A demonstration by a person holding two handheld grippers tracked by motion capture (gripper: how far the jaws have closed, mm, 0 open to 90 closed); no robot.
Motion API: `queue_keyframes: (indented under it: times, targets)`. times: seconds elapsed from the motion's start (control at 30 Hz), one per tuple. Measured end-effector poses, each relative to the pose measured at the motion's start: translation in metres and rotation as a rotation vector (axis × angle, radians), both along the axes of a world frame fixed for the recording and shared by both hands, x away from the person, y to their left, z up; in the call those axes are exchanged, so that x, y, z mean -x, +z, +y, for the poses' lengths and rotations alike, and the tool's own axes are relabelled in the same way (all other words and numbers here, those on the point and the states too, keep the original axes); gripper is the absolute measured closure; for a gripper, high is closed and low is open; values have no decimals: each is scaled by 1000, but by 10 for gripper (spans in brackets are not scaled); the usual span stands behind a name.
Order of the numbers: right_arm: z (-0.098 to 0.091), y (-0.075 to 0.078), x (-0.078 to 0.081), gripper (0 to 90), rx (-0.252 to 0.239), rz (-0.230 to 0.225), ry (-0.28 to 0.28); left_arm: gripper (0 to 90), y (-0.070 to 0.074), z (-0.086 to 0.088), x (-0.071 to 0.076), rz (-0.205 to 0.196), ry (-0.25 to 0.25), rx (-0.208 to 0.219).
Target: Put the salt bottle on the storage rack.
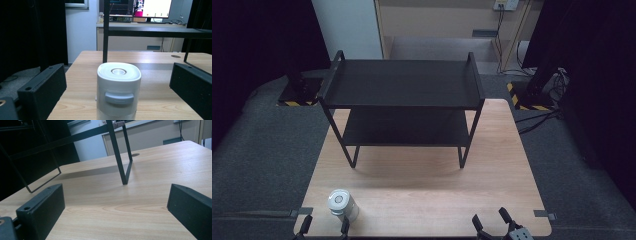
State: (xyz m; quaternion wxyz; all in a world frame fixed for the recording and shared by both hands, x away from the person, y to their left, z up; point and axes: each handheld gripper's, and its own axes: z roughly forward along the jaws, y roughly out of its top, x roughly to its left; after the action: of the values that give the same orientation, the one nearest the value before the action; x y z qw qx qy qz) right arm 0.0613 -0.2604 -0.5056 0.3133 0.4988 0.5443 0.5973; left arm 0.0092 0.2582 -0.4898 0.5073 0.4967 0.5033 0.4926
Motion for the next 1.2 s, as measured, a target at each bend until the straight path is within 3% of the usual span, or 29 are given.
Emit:
queue_keyframes:
  times: [1.2]
  targets:
    - [-2, 1, -1, 14, 3, 1, -4, 0, -1, -4, -5, 19, -6, 1]
